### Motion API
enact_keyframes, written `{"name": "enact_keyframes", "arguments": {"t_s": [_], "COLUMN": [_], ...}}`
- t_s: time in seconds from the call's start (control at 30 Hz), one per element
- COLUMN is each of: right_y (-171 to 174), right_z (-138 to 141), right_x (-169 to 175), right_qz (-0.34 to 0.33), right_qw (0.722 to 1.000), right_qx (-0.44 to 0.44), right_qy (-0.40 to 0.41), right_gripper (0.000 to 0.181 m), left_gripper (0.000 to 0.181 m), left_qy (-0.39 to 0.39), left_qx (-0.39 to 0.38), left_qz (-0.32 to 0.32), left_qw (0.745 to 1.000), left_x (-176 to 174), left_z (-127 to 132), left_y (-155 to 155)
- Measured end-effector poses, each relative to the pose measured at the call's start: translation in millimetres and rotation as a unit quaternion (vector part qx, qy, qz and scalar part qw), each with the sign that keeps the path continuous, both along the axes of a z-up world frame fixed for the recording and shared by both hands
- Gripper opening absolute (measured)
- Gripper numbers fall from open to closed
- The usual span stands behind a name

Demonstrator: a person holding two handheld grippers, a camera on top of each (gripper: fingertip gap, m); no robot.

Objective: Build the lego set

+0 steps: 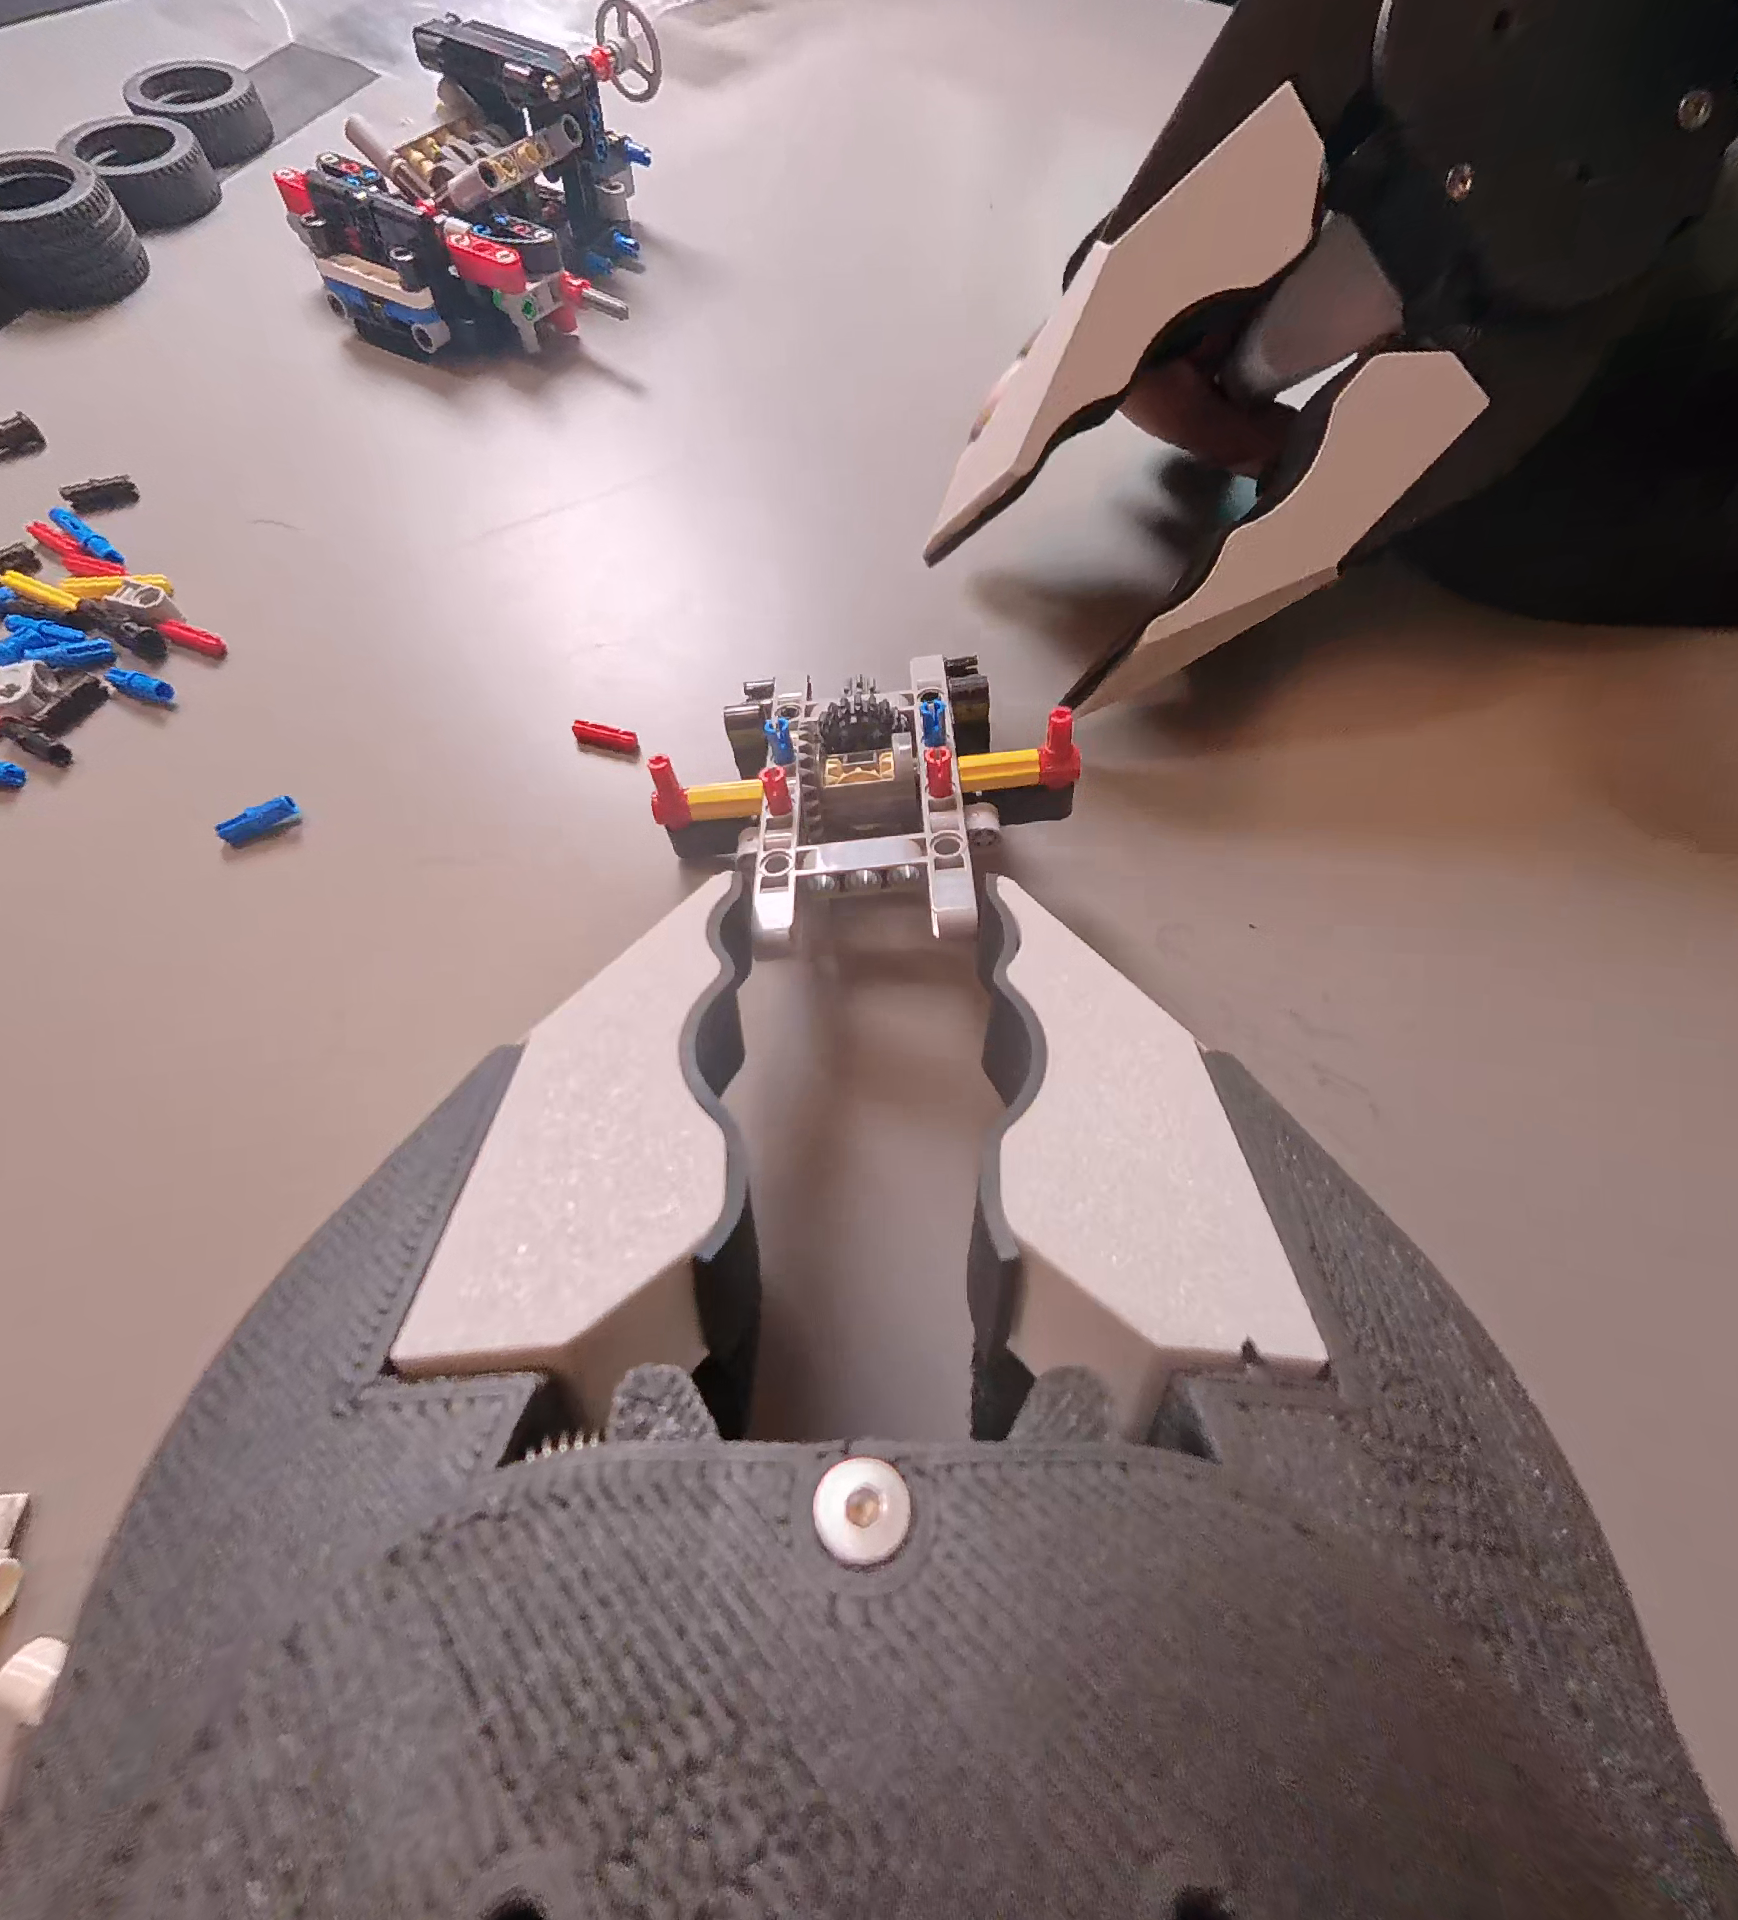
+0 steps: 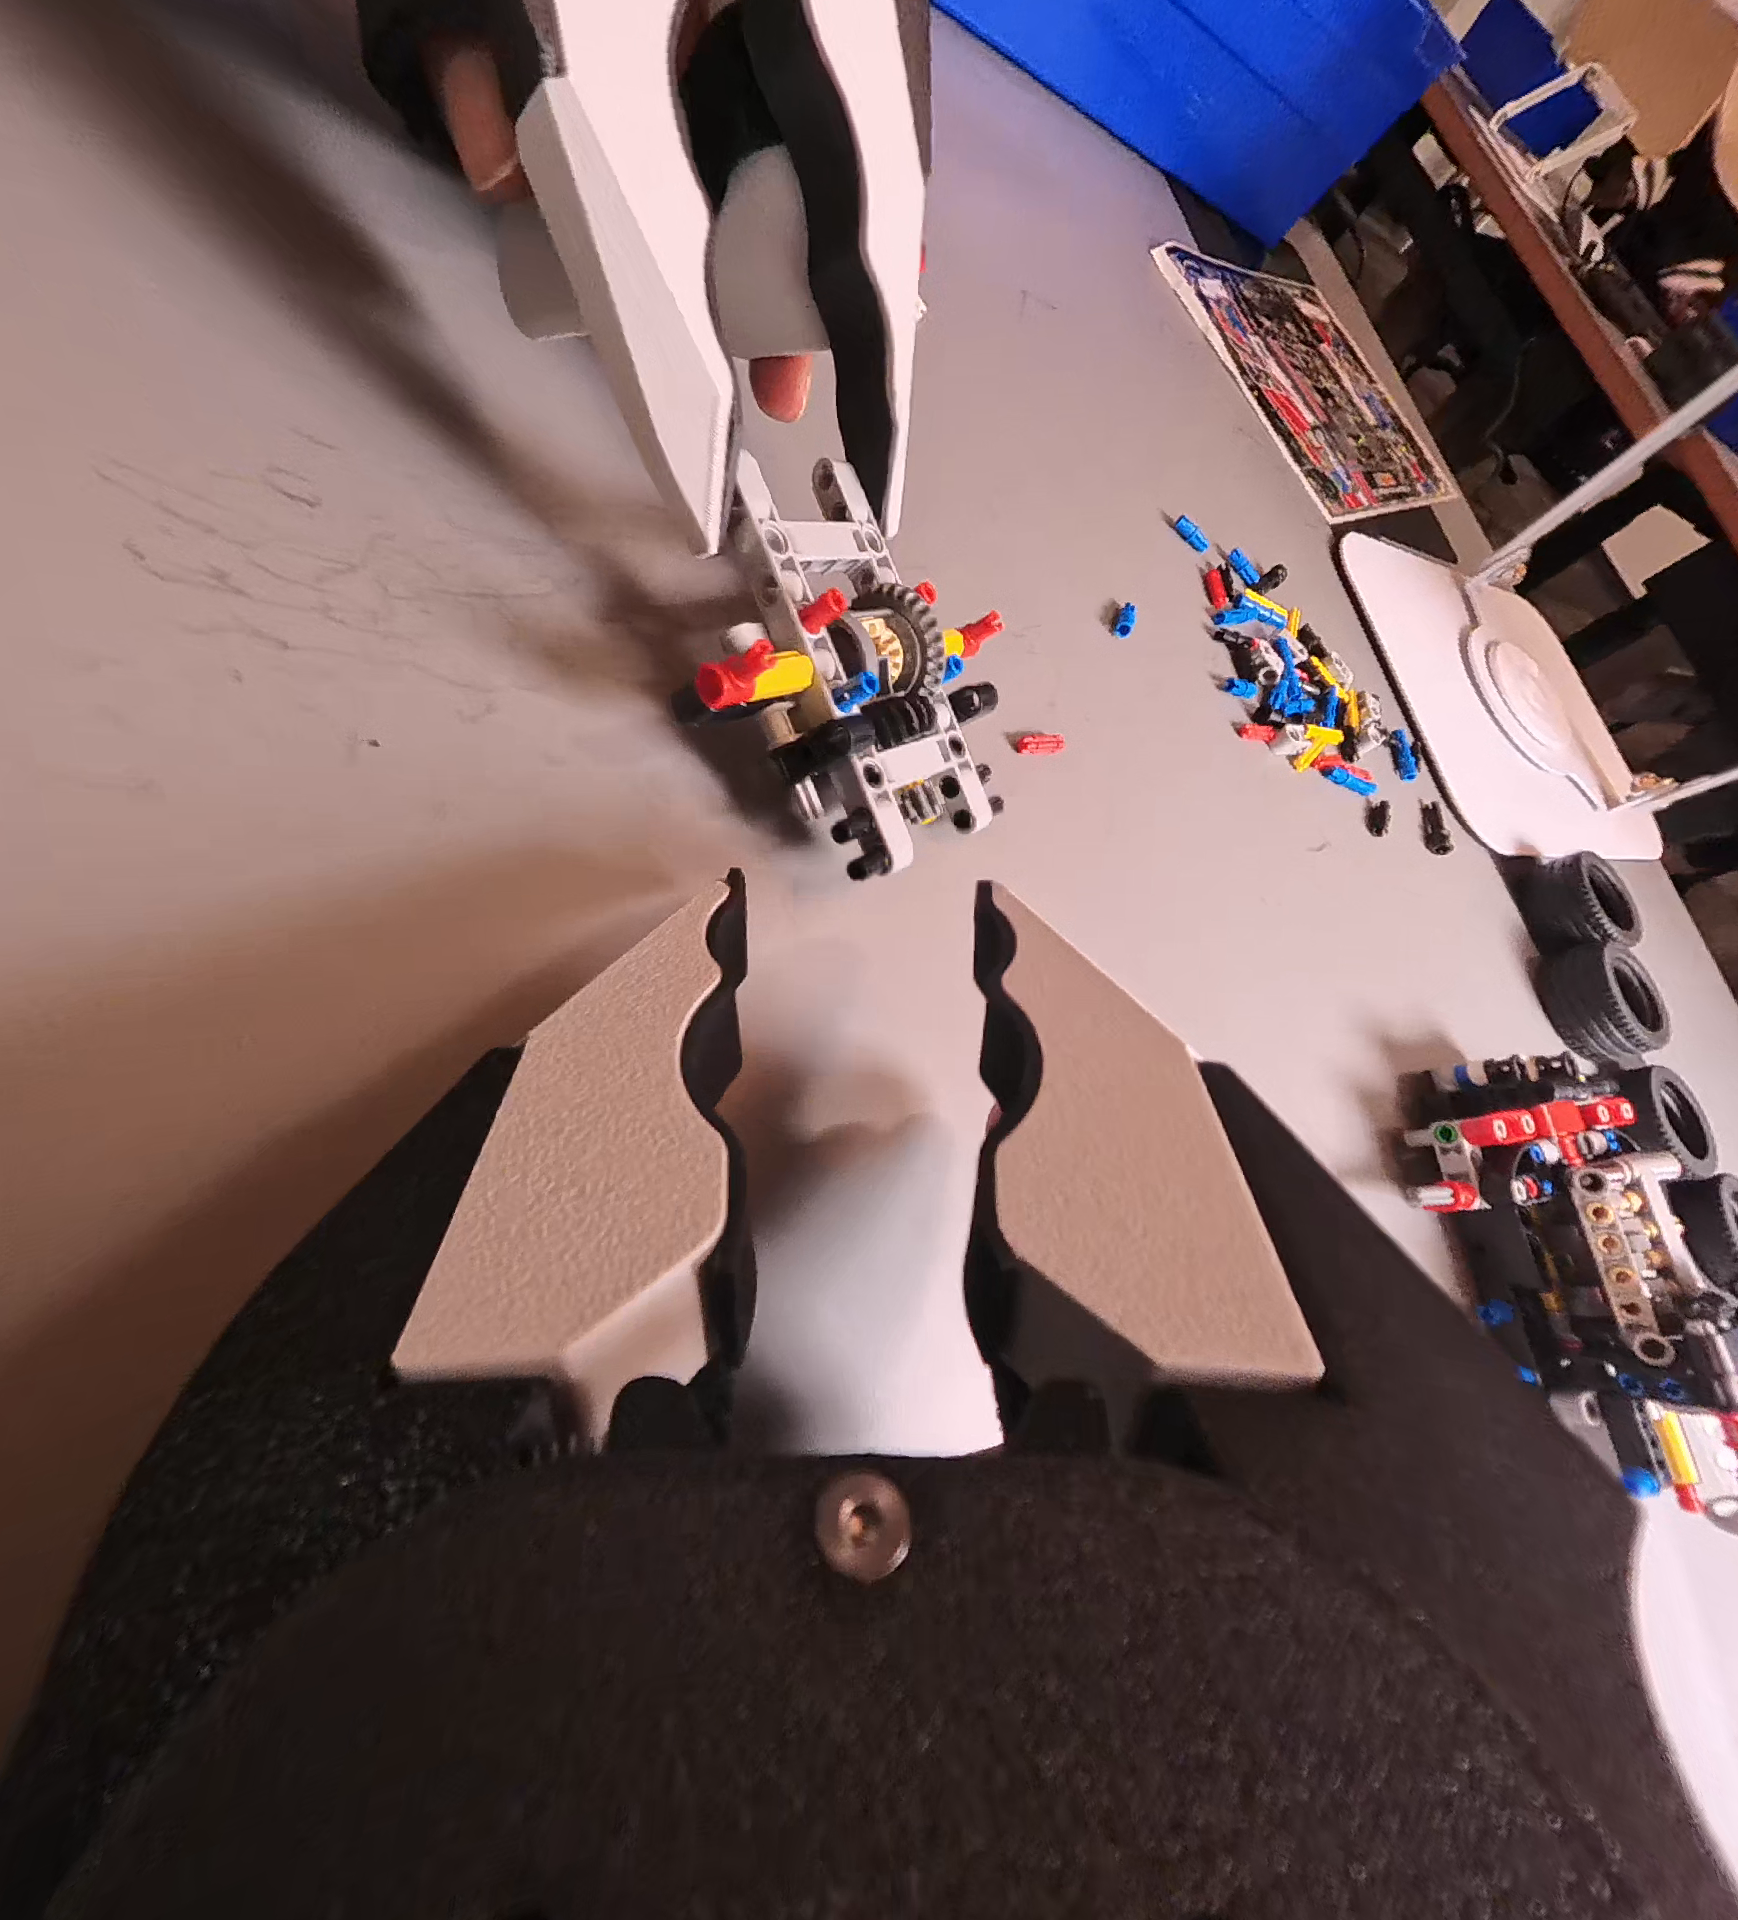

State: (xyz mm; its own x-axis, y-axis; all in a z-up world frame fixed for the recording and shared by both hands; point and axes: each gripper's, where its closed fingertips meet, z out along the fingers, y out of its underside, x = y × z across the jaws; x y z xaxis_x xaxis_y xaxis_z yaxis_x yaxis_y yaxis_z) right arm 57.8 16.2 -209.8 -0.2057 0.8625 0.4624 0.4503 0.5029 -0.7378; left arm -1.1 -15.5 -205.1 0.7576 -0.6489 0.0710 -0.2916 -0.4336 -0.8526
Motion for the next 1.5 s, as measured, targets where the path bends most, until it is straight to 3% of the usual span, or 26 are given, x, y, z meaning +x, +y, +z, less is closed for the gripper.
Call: {"name": "enact_keyframes", "arguments": {"t_s": [0.23, 0.4, 0.47, 0.53, 0.6, 0.73, 0.8, 0.93, 1.03, 1.1, 1.2, 1.3, 1.5], "right_y": [-7, -10, -13, -15, -16, -13, -11, -15, -17, -23, -27, -30, 11], "right_z": [3, 5, 10, 21, 34, 44, 37, 26, 18, 12, 12, 23, 17], "right_x": [-15, -18, -18, -19, -20, -24, -25, -27, -24, -17, -2, 7, 0], "right_qz": [0.006, 0.011, 0.01, -0.01, -0.038, -0.105, -0.13, -0.157, -0.162, -0.138, -0.09, -0.029, -0.038], "right_qw": [0.998, 0.996, 0.998, 0.996, 0.974, 0.872, 0.829, 0.793, 0.828, 0.859, 0.895, 0.924, 0.967], "right_qx": [0.062, 0.088, 0.043, -0.063, -0.213, -0.471, -0.54, -0.586, -0.536, -0.491, -0.43, -0.376, -0.25], "right_qy": [0.017, 0.03, 0.037, 0.054, 0.066, 0.078, 0.067, 0.045, 0.012, -0.037, -0.076, -0.063, -0.035], "right_gripper": [0.039, 0.017, 0.016, 0.016, 0.015, 0.014, 0.015, 0.015, 0.019, 0.031, 0.032, 0.031, 0.031], "left_gripper": [0.042, 0.042, 0.042, 0.049, 0.055, 0.06, 0.059, 0.051, 0.051, 0.05, 0.05, 0.047, 0.046], "left_qy": [-0.101, -0.158, -0.181, -0.198, -0.199, -0.176, -0.139, -0.069, -0.008, 0.012, 0.04, 0.064, 0.037], "left_qx": [-0.034, -0.054, -0.048, -0.025, -0.007, -0.014, -0.014, -0.01, 0.003, 0.015, 0.037, 0.08, 0.061], "left_qz": [0.006, 0.01, 0.011, 0.015, 0.019, 0.028, 0.031, 0.027, 0.023, 0.021, 0.017, 0.008, 0.014], "left_qw": [0.994, 0.986, 0.982, 0.98, 0.98, 0.984, 0.99, 0.997, 1.0, 1.0, 0.998, 0.995, 0.997], "left_x": [5, 7, 6, 4, 0, -2, -1, 8, 12, 13, 9, 2, -15], "left_z": [13, 20, 27, 38, 44, 36, 27, 13, 4, 3, 5, 14, 21], "left_y": [-1, -2, -2, 0, 0, 0, 1, 3, 4, 5, 7, 7, -1]}}
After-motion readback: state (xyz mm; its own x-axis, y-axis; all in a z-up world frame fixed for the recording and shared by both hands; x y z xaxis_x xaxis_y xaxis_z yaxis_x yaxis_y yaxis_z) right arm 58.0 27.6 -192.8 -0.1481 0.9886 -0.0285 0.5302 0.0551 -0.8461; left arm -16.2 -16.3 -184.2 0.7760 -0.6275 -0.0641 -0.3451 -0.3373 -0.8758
